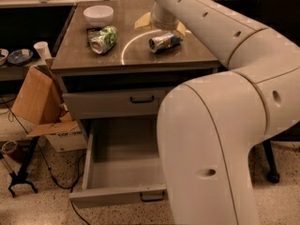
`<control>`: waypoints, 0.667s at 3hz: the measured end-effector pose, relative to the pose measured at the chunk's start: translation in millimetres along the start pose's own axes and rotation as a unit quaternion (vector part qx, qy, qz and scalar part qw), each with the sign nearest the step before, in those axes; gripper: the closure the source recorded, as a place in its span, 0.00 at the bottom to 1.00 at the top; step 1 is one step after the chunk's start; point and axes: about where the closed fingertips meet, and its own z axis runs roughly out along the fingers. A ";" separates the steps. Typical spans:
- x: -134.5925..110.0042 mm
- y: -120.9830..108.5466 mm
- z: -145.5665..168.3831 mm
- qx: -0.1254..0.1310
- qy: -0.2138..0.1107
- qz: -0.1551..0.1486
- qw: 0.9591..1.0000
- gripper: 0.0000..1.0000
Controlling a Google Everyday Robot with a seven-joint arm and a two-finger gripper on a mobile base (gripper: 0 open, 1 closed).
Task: Place redbull can into middle drawer
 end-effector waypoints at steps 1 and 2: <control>-1.9 -13.0 9.1 -0.004 0.001 -0.008 1.000 0.00; 2.8 -26.2 21.4 0.004 0.012 -0.013 1.000 0.00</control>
Offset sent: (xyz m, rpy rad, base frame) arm 0.0177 -0.0401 -0.0312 -0.0411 0.0440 0.0196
